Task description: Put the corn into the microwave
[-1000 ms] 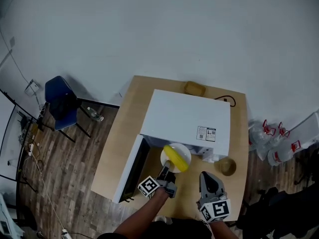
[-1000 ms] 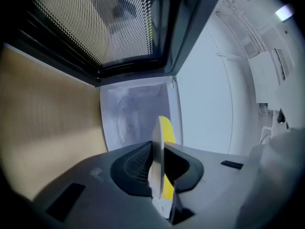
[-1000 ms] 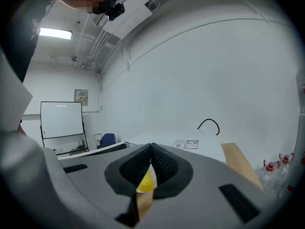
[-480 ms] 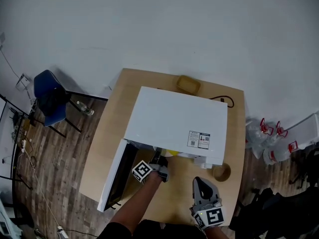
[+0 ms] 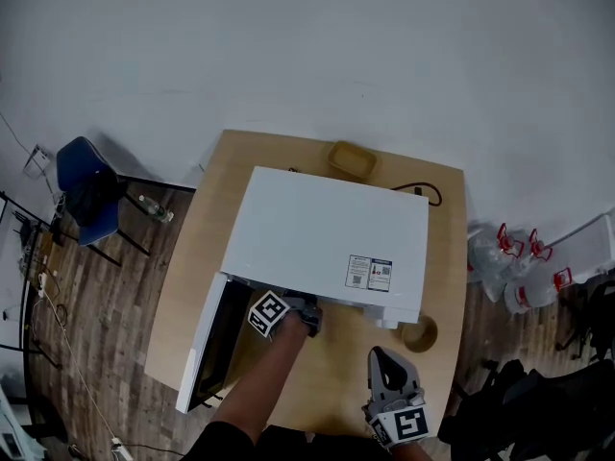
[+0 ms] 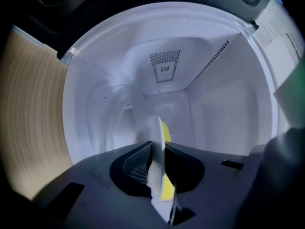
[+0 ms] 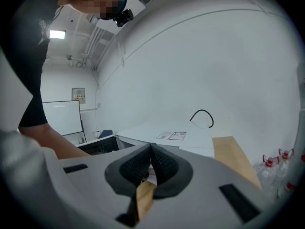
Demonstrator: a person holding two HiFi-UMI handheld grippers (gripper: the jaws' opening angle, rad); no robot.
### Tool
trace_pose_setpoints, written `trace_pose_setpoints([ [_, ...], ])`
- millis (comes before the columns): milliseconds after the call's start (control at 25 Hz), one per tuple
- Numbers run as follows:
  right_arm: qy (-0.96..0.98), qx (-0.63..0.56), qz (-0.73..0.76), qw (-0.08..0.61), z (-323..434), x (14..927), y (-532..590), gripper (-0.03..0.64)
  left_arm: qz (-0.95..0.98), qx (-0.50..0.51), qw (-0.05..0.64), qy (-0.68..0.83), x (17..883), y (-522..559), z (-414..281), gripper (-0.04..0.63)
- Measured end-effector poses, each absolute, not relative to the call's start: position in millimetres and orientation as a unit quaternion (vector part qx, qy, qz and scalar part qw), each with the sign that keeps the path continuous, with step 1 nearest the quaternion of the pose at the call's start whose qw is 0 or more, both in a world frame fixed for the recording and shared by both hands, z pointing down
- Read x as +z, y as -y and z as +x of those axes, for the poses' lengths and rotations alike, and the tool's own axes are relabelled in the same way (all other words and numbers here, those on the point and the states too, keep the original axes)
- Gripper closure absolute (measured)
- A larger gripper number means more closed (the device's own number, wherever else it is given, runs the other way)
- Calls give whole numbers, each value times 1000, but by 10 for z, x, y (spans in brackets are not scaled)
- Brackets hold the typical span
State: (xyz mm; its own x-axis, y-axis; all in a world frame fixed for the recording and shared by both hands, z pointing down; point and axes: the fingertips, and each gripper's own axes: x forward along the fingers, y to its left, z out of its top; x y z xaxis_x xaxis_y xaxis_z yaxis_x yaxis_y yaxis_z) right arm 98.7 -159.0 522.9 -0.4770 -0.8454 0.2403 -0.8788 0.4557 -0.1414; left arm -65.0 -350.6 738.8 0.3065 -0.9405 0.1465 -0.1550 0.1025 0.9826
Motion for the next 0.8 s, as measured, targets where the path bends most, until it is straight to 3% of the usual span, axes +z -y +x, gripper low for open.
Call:
trace_pose_setpoints([
  [600, 848, 133, 509, 62, 1010, 5235, 1622, 557, 529, -298, 619, 498, 7495, 3508, -639, 551],
  [800, 849, 132, 507, 62, 983, 5228, 1587, 557, 527, -264, 604, 536, 7497, 3514, -698, 465],
])
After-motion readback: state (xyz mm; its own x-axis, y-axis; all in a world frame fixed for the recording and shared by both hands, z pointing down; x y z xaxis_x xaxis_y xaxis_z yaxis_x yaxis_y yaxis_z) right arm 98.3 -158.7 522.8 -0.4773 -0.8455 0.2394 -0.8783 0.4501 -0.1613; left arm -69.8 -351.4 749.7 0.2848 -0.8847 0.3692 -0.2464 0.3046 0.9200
